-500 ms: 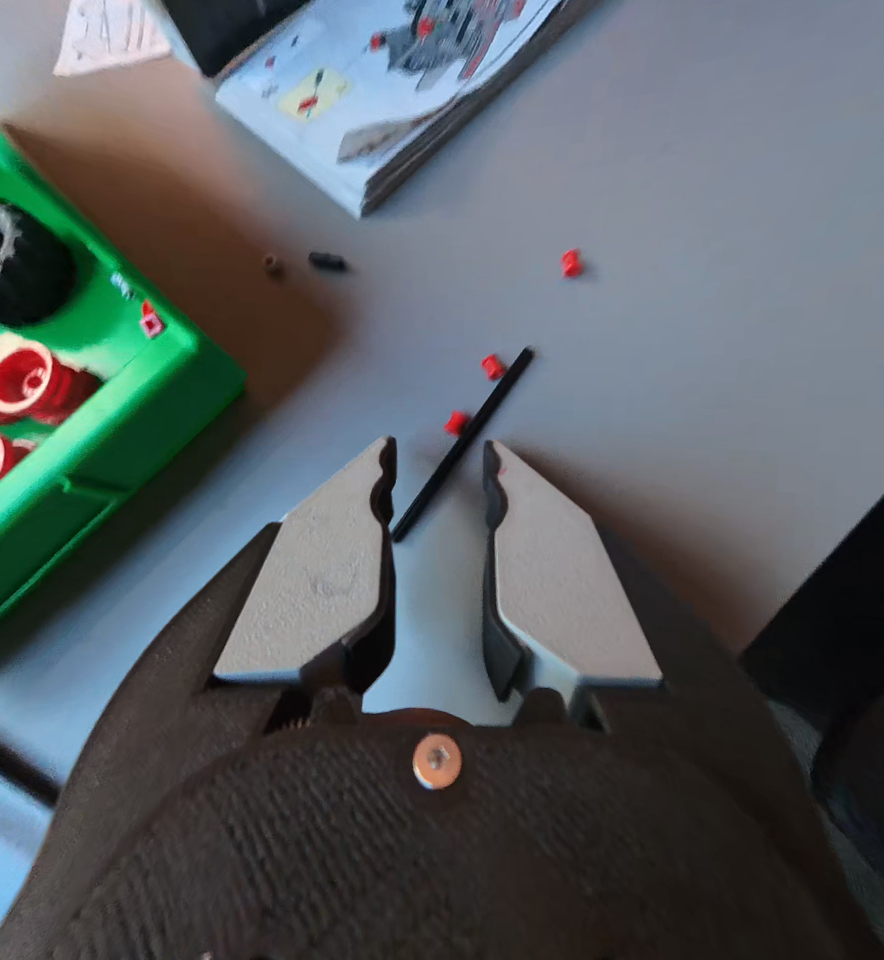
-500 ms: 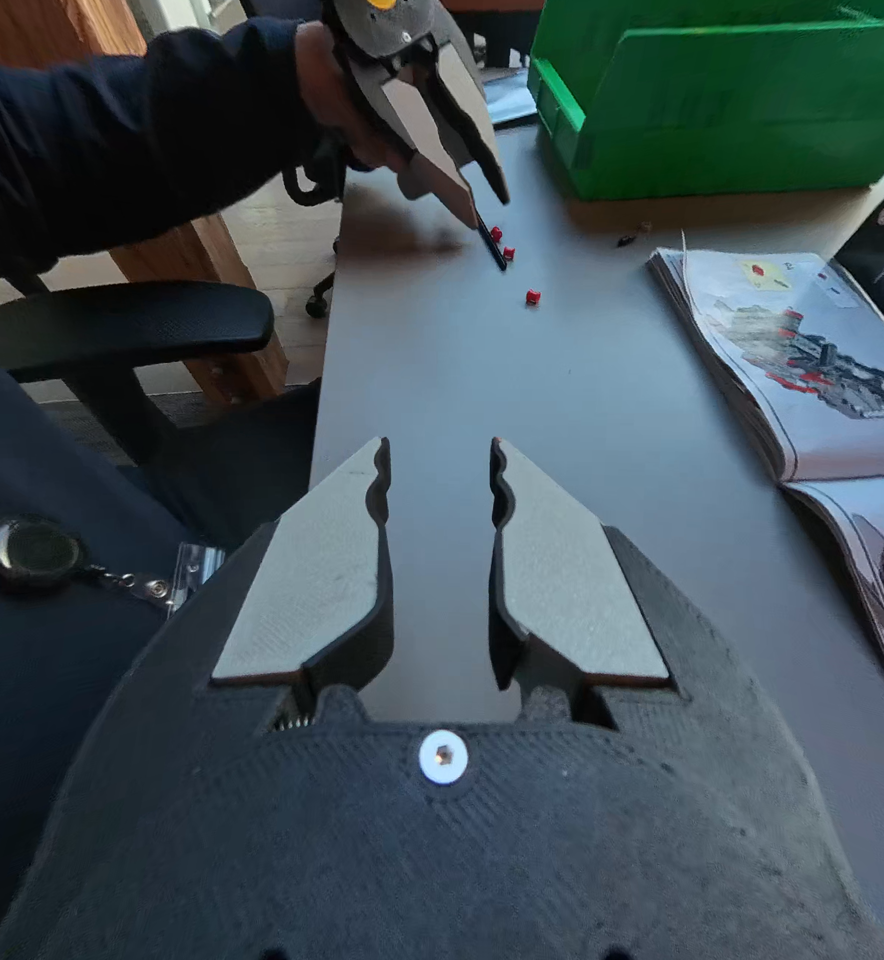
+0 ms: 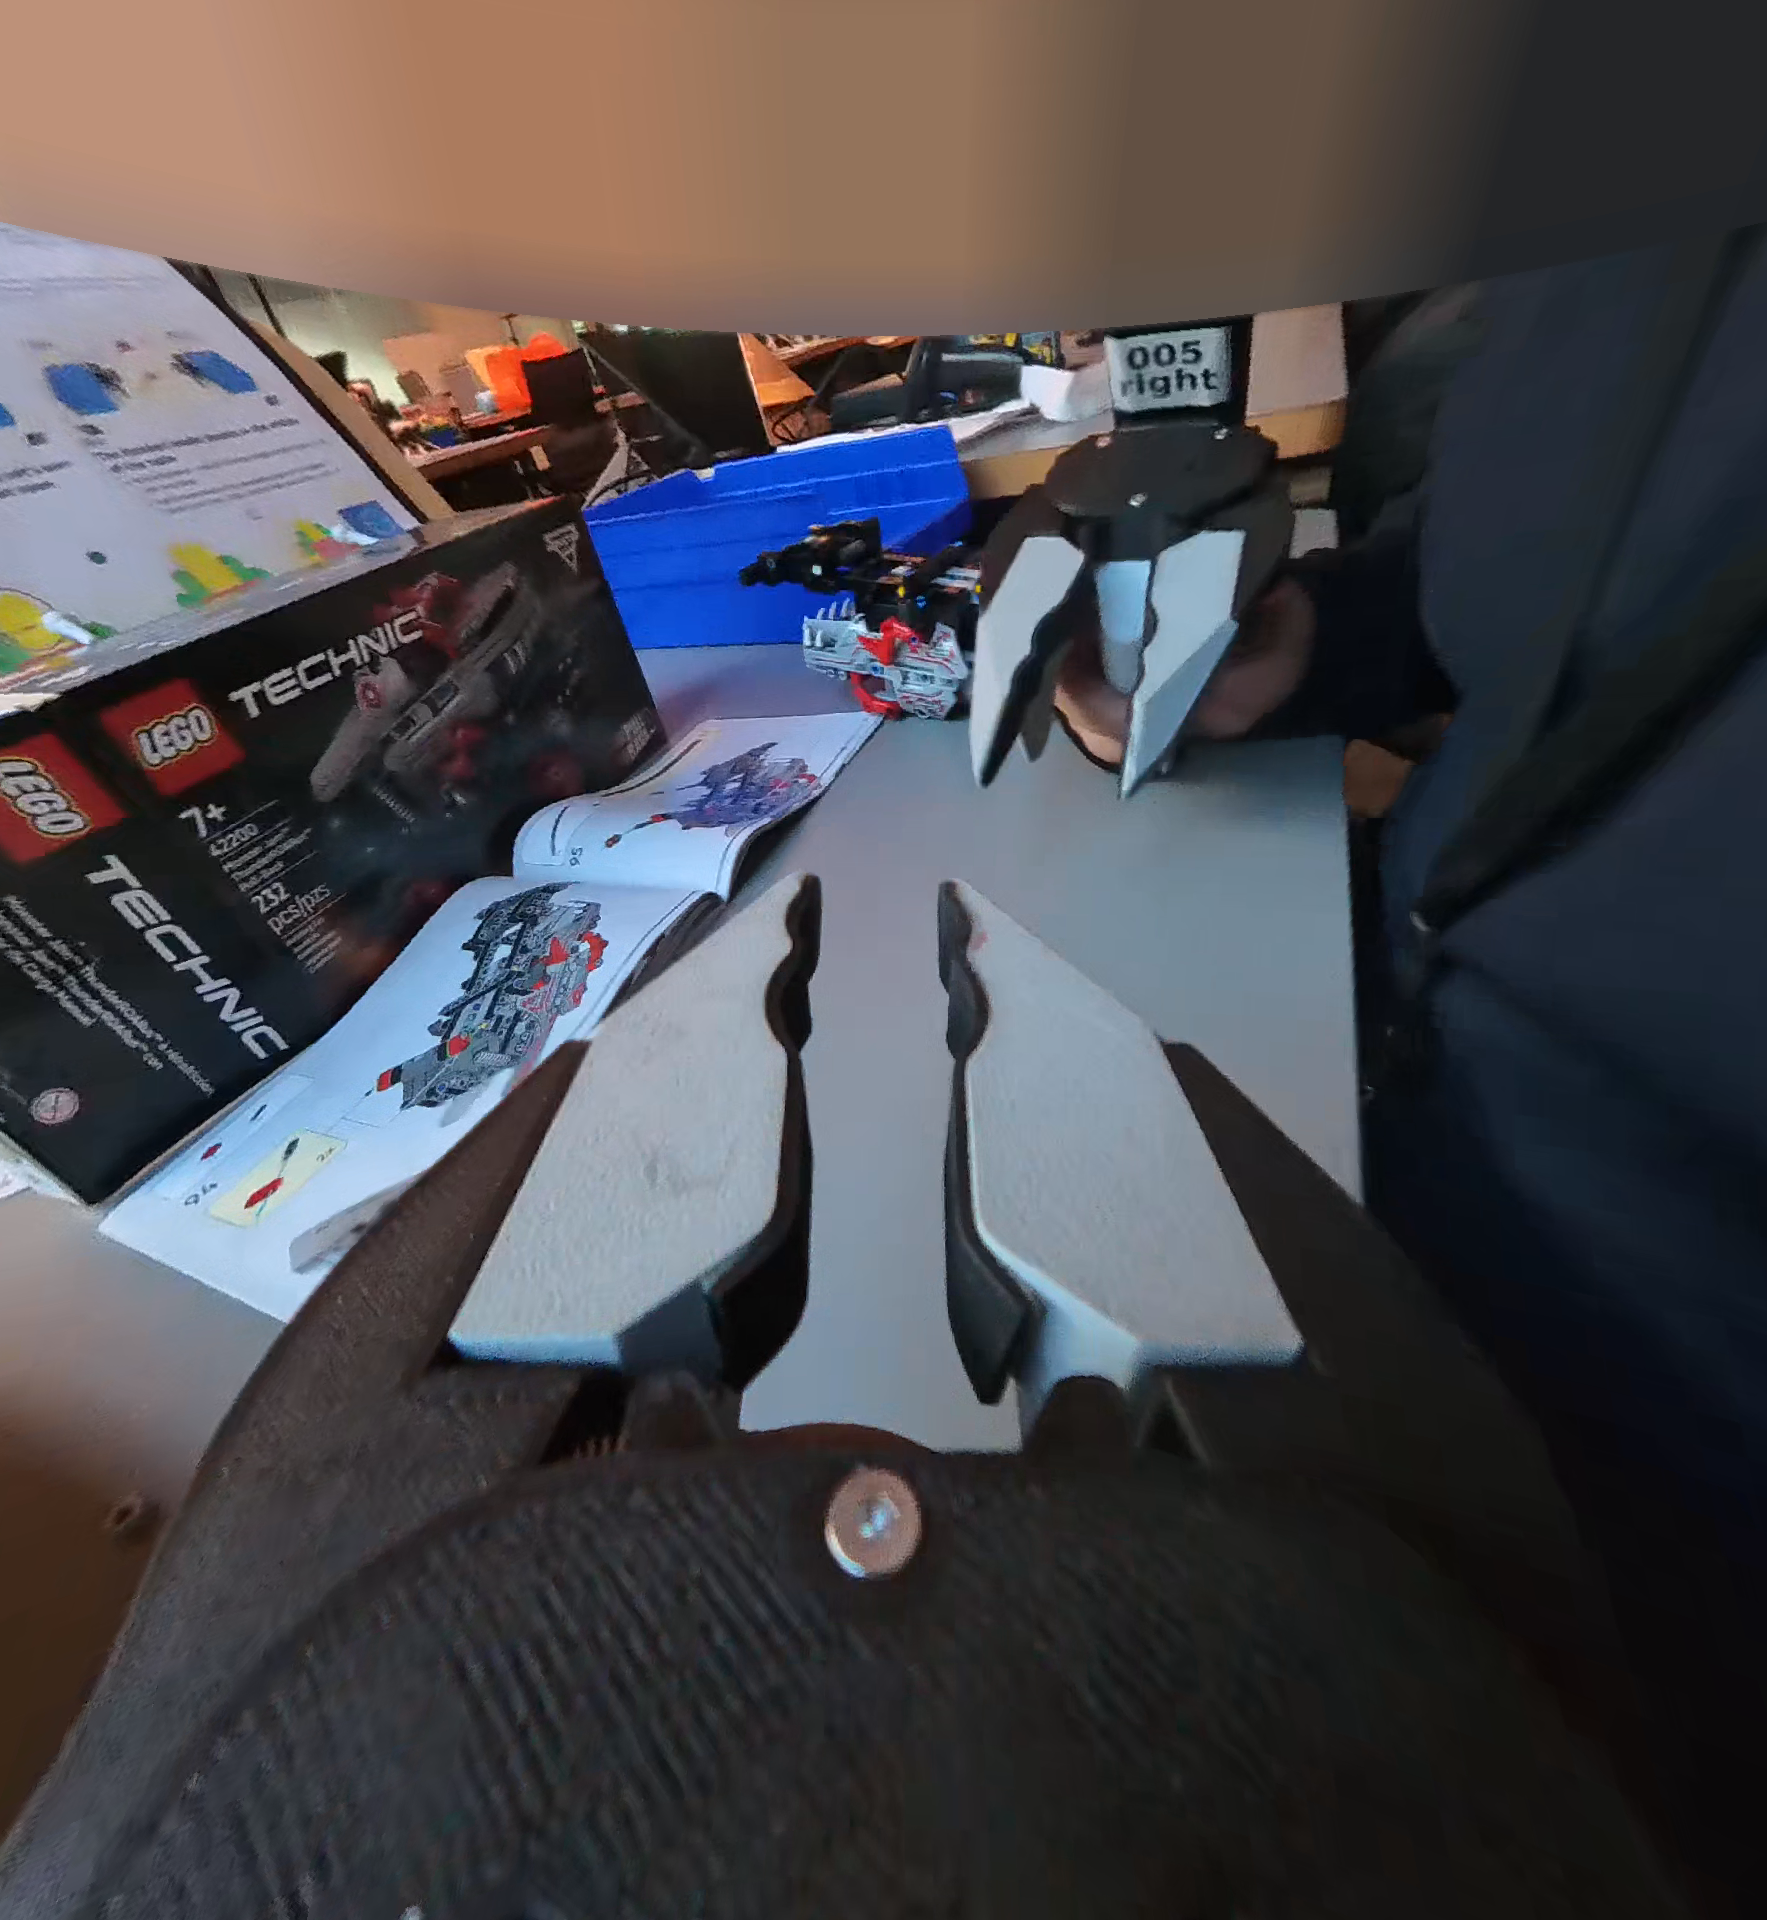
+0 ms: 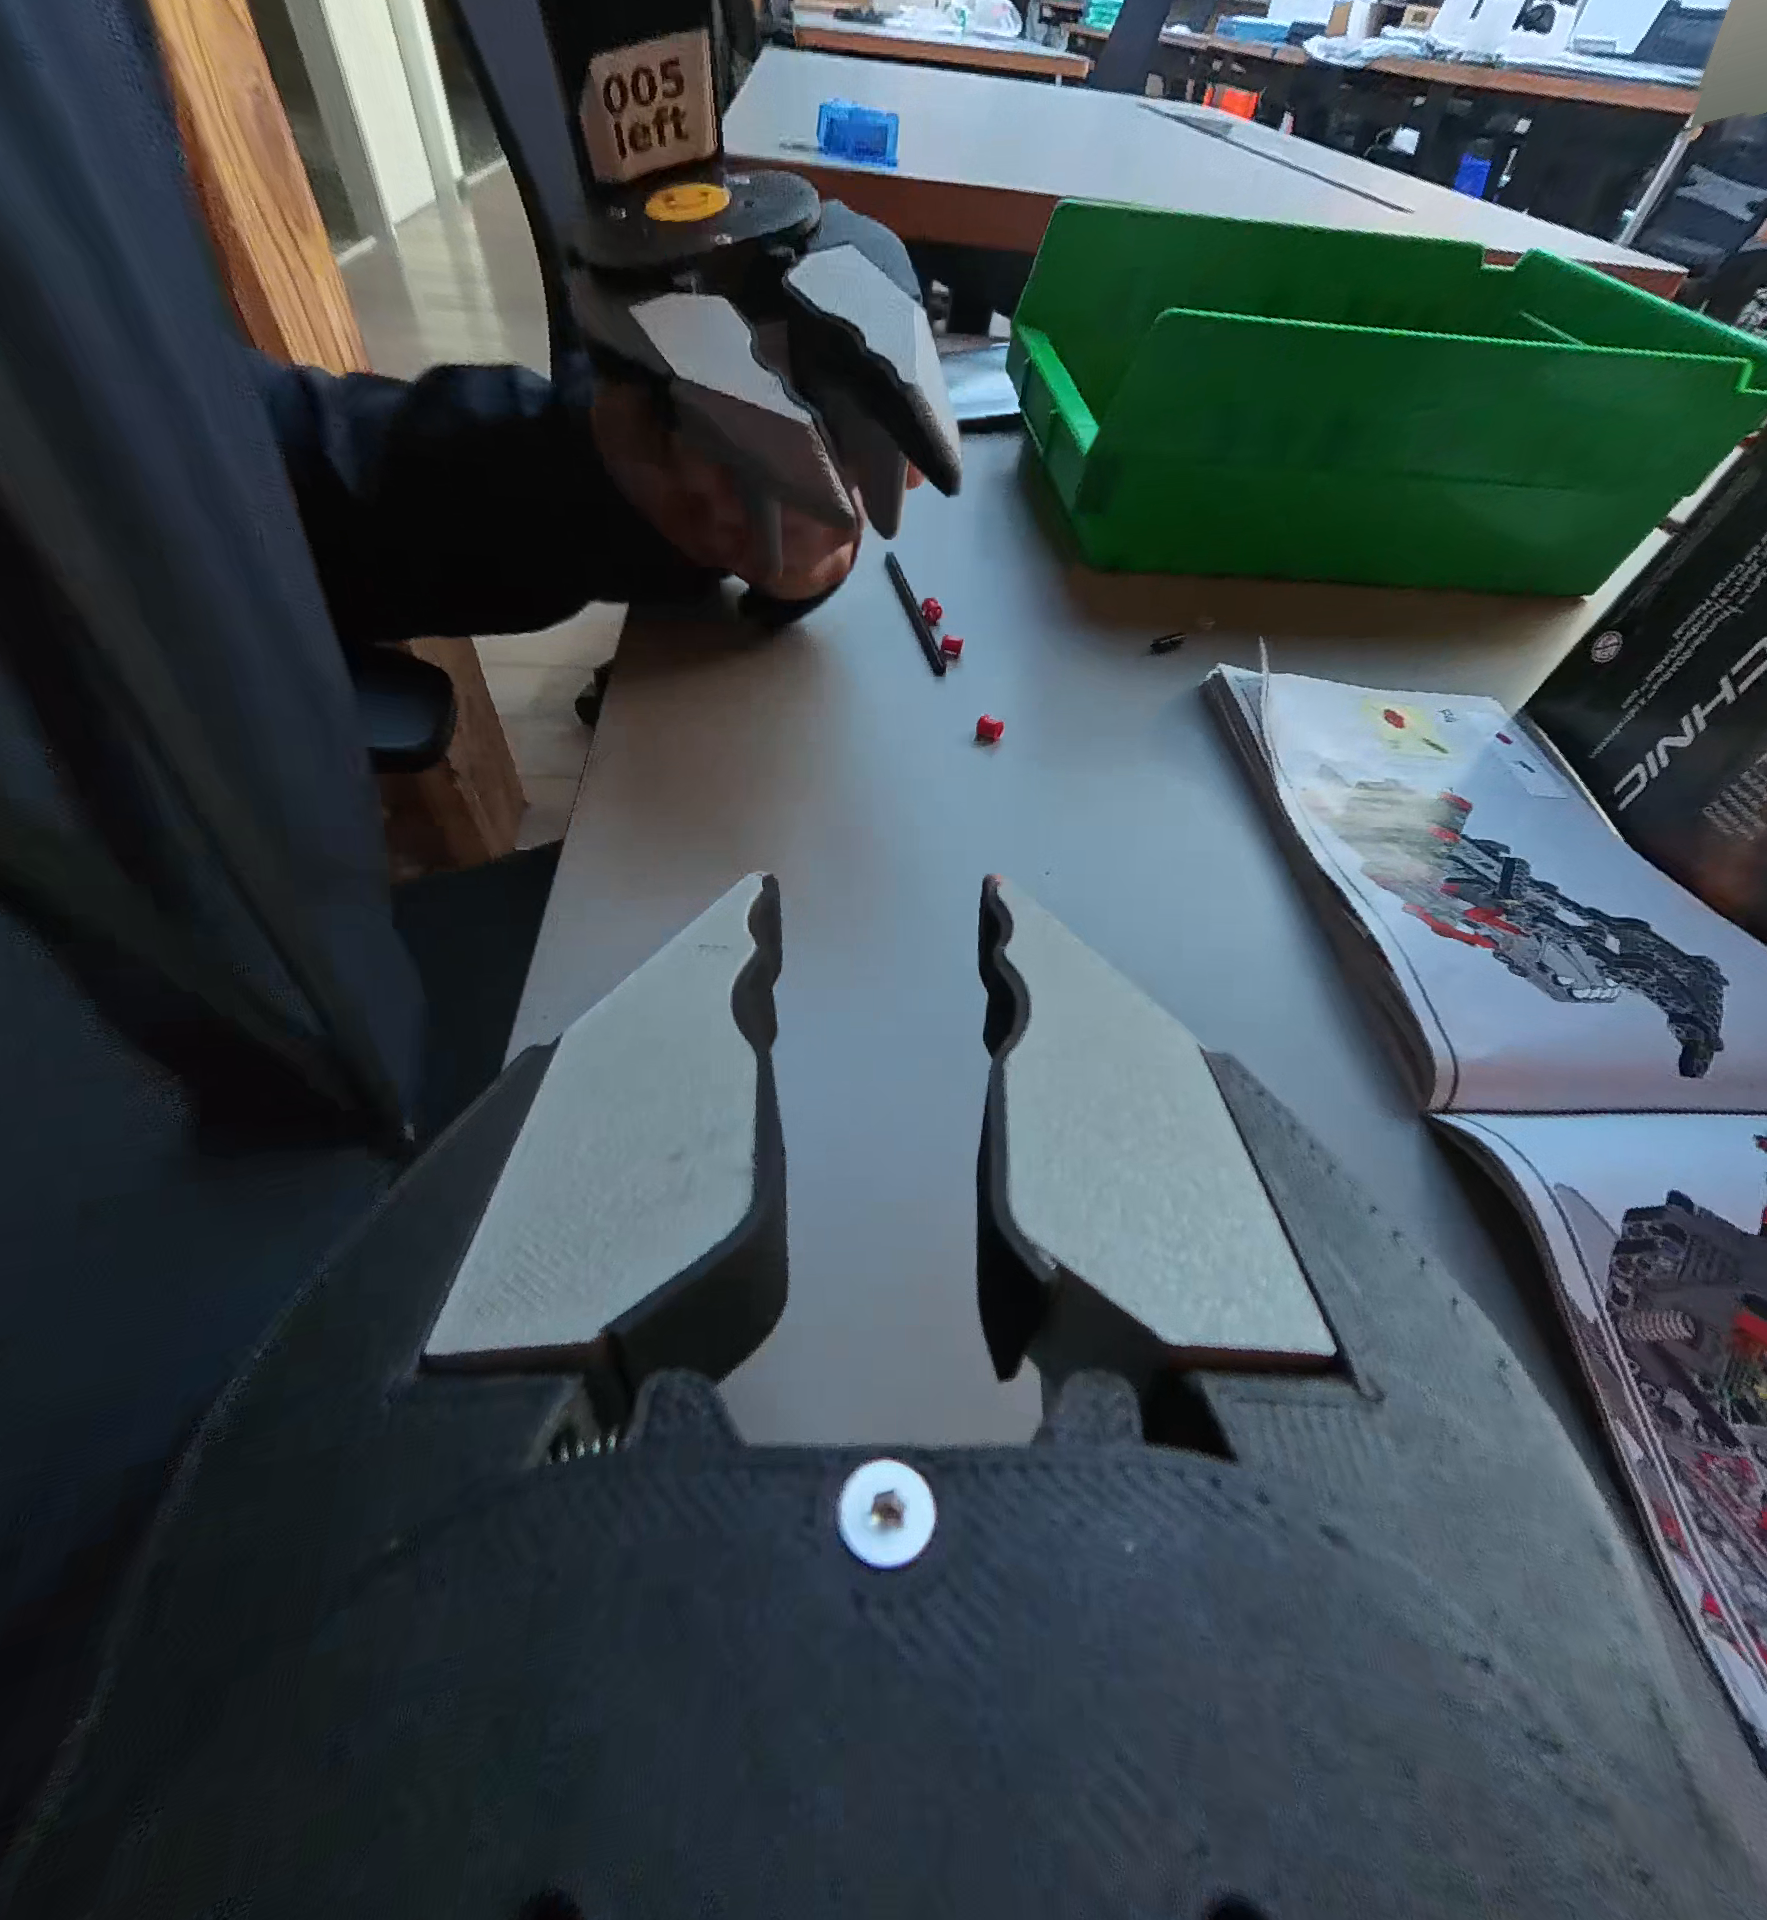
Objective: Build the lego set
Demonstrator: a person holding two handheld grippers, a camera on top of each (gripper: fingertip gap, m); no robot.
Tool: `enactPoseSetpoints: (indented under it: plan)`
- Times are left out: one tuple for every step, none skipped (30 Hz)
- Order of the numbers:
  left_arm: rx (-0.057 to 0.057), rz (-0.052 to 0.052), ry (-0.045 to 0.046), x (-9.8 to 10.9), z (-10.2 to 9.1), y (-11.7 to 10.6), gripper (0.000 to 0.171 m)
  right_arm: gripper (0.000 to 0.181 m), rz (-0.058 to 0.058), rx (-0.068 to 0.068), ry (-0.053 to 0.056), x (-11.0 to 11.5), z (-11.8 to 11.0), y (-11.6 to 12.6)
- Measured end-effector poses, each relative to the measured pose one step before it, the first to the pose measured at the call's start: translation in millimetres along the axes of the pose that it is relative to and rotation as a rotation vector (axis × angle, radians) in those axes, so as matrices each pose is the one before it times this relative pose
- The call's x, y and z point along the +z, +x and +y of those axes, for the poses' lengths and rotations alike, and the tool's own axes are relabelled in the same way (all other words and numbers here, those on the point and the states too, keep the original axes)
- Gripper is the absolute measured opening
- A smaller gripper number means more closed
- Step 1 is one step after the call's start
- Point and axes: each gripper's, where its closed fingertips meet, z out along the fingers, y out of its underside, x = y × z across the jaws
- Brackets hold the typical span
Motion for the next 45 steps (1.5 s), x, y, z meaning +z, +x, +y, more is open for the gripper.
enactPoseSetpoints:
  plan:
    - [0.0084, -0.0058, 0.01136, 0.90, -1.10, -2.43, 0.019, 0.034, -0.0065, 0.0080, 0.0085, 0.88, -1.34, 1.80]
    - [0.0013, -0.0029, 0.03883, 0.26, -4.81, -1.25, 0.017, 0.034, -0.0079, 0.0058, 0.0040, 1.15, -0.84, 1.21]
    - [-0.0113, -0.0088, 0.05740, -0.20, -7.02, -1.48, 0.011, 0.034, -0.0091, 0.0071, -0.0016, 1.41, -0.07, 0.99]
    - [-0.0277, -0.0112, 0.06511, -0.29, -7.41, -2.15, 0.007, 0.035, -0.0110, 0.0091, -0.0052, 1.43, 0.43, 0.58]
    - [-0.0304, -0.0003, 0.04173, 0.03, -4.48, -1.25, 0.006, 0.035, -0.0108, 0.0101, -0.0063, 1.06, 0.72, 0.26]
    - [-0.0095, -0.0024, -0.00946, 0.41, 1.59, -1.50, 0.004, 0.036, -0.0088, 0.0106, -0.0049, 0.55, 0.56, 0.12]
    - [-0.0095, -0.0256, -0.00644, 0.35, 1.27, -4.19, 0.006, 0.038, -0.0056, 0.0083, 0.0007, -0.19, -0.01, 0.19]
    - [-0.0058, -0.0203, 0.00363, -0.34, -0.39, -3.07, 0.007, 0.038, -0.0003, 0.0045, 0.0088, -0.85, -0.98, 0.45]
    - [-0.0028, -0.0186, 0.00723, -0.69, -0.81, -2.62, 0.005, 0.038, 0.0033, 0.0002, 0.0139, -1.49, -1.73, 0.36]
    - [0.0008, -0.0207, 0.00238, -0.25, -0.33, -2.50, 0.005, 0.038, 0.0047, -0.0041, 0.0158, -1.55, -1.87, 0.23]
    - [0.0043, -0.0154, -0.00321, 0.26, 0.51, -1.46, 0.005, 0.038, 0.0031, -0.0074, 0.0148, -1.51, -1.82, -0.47]
    - [0.0044, -0.0111, -0.00574, 0.70, 0.74, -0.93, 0.005, 0.038, 0.0002, -0.0096, 0.0126, -1.38, -1.52, -1.01]
    - [0.0032, -0.0091, -0.00676, 0.74, 0.82, -0.91, 0.005, 0.038, 0.0010, -0.0102, 0.0120, -1.37, -1.51, -1.36]
    - [0.0009, -0.0102, -0.00553, 0.70, 0.77, -1.26, 0.005, 0.038, 0.0008, -0.0078, 0.0151, -1.66, -2.00, -1.74]
    - [-0.0020, -0.0094, -0.00288, 0.54, 0.52, -1.47, 0.005, 0.038, -0.0046, -0.0048, 0.0187, -2.25, -2.70, -2.91]
    - [-0.0025, -0.0094, -0.00127, 0.42, 0.18, -1.58, 0.005, 0.037, -0.0094, -0.0014, 0.0183, -2.68, -2.62, -3.39]
    - [0.0007, -0.0099, 0.00035, 0.35, -0.03, -1.32, 0.005, 0.037, -0.0105, 0.0020, 0.0167, -2.96, -2.31, -3.33]
    - [0.0064, -0.0109, 0.00194, 0.35, -0.16, -0.88, 0.004, 0.037, -0.0083, 0.0061, 0.0153, -3.29, -2.02, -2.65]
    - [0.0087, -0.0083, -0.00173, 0.47, 0.25, -0.36, 0.004, 0.039, -0.0076, 0.0087, 0.0127, -3.58, -1.47, -2.34]
    - [0.0072, -0.0061, -0.00545, 0.68, 0.74, -0.15, 0.004, 0.040, -0.0073, 0.0078, 0.0127, -3.71, -1.51, -2.41]
    - [0.0058, -0.0074, -0.00372, 0.44, 0.47, -0.46, 0.004, 0.040, -0.0037, 0.0046, 0.0146, -3.92, -1.79, -1.80]
    - [0.0039, -0.0096, -0.00145, 0.32, 0.16, -0.98, 0.004, 0.040, 0.0022, 0.0018, 0.0139, -3.90, -1.76, -0.86]
    - [-0.0007, -0.0092, -0.00050, 0.12, 0.12, -1.47, 0.004, 0.041, 0.0061, -0.0001, 0.0111, -3.60, -1.47, -0.24]
    - [-0.0021, -0.0093, 0.00062, -0.05, -0.03, -1.63, 0.004, 0.041, 0.0049, -0.0007, 0.0090, -2.97, -1.19, 0.18]
    - [-0.0004, -0.0096, 0.00062, 0.00, -0.07, -1.51, 0.004, 0.041, 0.0021, 0.0007, 0.0085, -2.32, -1.29, 0.14]
    - [-0.0003, -0.0053, -0.00129, 0.17, 0.24, -0.96, 0.004, 0.041, -0.0002, 0.0023, 0.0092, -1.50, -1.45, 0.35]
    - [-0.0016, -0.0033, -0.00158, 0.15, 0.19, -0.69, 0.004, 0.042, -0.0050, 0.0024, 0.0111, -0.82, -1.87, -0.04]
    - [0.0012, -0.0073, -0.00151, -0.01, 0.22, -1.12, 0.004, 0.042, -0.0052, 0.0014, 0.0104, -0.58, -1.80, 0.01]
    - [0.0023, -0.0089, -0.00027, -0.16, 0.14, -1.57, 0.004, 0.043, -0.0006, 0.0008, 0.0084, -0.36, -1.45, 0.76]
    - [-0.0044, -0.0048, 0.00254, -0.25, -0.29, -1.31, 0.003, 0.043, 0.0007, 0.0017, 0.0080, -0.67, -1.49, 0.87]
    - [-0.0044, -0.0017, 0.00157, -0.19, -0.25, -0.81, 0.002, 0.043, -0.0002, 0.0015, 0.0112, -1.08, -2.05, 0.40]
    - [-0.0020, -0.0052, 0.00050, -0.14, -0.02, -1.16, 0.002, 0.043, 0.0019, -0.0001, 0.0126, -1.11, -2.17, 0.65]
    - [-0.0015, -0.0030, 0.00010, -0.06, 0.04, -0.91, 0.002, 0.043, 0.0033, -0.0008, 0.0088, -0.95, -1.45, 0.77]
    - [-0.0038, 0.0001, -0.00001, 0.03, -0.02, -0.43, 0.001, 0.043, 0.0013, 0.0001, 0.0051, -0.49, -0.84, 0.59]
    - [-0.0034, 0.0007, -0.00114, 0.16, 0.15, -0.29, 0.001, 0.043, -0.0019, 0.0013, 0.0032, -0.07, -0.55, 0.20]
    - [-0.0026, 0.0005, -0.00156, 0.23, 0.22, -0.40, 0.001, 0.044, -0.0034, 0.0018, -0.0003, 0.18, 0.05, -0.10]
    - [0.0020, -0.0044, -0.00138, 0.06, 0.24, -1.08, 0.002, 0.044, -0.0010, 0.0006, -0.0036, 0.37, 0.61, 0.32]
    - [0.0012, -0.0072, 0.00222, -0.20, -0.21, -1.44, 0.002, 0.044, 0.0000, 0.0010, -0.0029, 0.29, 0.41, 0.30]
    - [-0.0018, -0.0032, 0.00273, -0.26, -0.39, -0.78, 0.002, 0.044, -0.0009, 0.0026, -0.0006, -0.05, 0.17, 0.11]
    - [-0.0011, 0.0000, 0.00117, -0.04, -0.16, -0.11, 0.002, 0.044, 0.0017, 0.0023, 0.0000, -0.22, -0.01, 0.57]
    - [0.0010, -0.0008, -0.00053, 0.08, 0.07, 0.00, 0.002, 0.044, 0.0052, -0.0004, -0.0003, -0.38, 0.03, 0.95]
    - [0.0006, 0.0002, -0.00242, 0.35, 0.29, 0.03, 0.002, 0.044, 0.0065, -0.0021, -0.0016, -0.33, 0.22, 0.99]
    - [-0.0015, 0.0015, -0.00290, 0.27, 0.39, -0.04, 0.002, 0.044, 0.0066, -0.0030, -0.0026, -0.32, 0.26, 0.71]
    - [-0.0009, 0.0014, -0.00063, 0.14, 0.03, 0.03, 0.002, 0.043, 0.0058, -0.0042, -0.0030, -0.35, 0.21, 0.40]
    - [0.0005, 0.0003, 0.00067, -0.04, -0.11, 0.11, 0.002, 0.043, 0.0059, -0.0062, -0.0037, -0.33, 0.31, -0.08]
